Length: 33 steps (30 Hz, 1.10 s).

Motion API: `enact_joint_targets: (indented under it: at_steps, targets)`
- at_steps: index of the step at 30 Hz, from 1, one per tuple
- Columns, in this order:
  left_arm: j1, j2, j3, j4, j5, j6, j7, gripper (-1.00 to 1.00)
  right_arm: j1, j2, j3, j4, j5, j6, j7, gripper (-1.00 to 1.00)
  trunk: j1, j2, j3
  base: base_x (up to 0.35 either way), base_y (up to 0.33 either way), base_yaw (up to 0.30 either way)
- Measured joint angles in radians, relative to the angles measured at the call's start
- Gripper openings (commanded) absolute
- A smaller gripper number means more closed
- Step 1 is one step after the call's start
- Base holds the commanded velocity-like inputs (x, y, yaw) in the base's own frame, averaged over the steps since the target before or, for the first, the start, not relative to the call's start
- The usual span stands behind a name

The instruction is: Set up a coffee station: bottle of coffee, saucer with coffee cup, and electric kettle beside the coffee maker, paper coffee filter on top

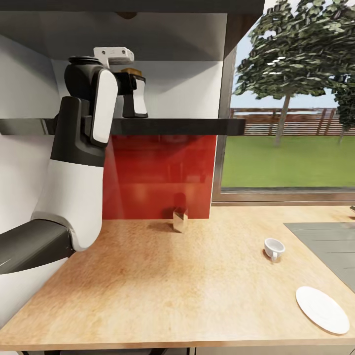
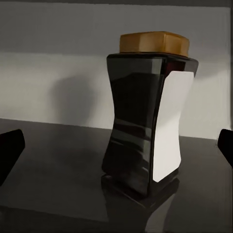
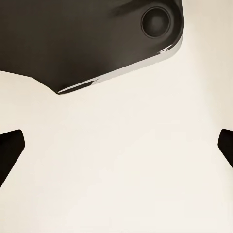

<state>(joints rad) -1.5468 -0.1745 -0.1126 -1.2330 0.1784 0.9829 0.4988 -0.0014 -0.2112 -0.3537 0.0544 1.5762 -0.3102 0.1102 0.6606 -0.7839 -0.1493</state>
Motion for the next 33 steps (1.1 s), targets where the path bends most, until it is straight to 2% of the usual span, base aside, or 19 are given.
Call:
enact_joint_targets:
  at_steps: [12,33]
  targets:
    - [0.0,0.0,-0.001,0.0,0.024,0.0,-0.001,1.0,0.0,0.0,0.0,0.0,0.0,0.0,0.0,1.0,0.0,0.0,0.0,0.05,0.0,0.0]
    - [0.0,0.0,-0.002,0.0,0.026,0.001,-0.001,1.0,0.0,0.0,0.0,0.0,0.0,0.0,0.0,1.0,0.0,0.0,0.0,0.057,0.0,0.0]
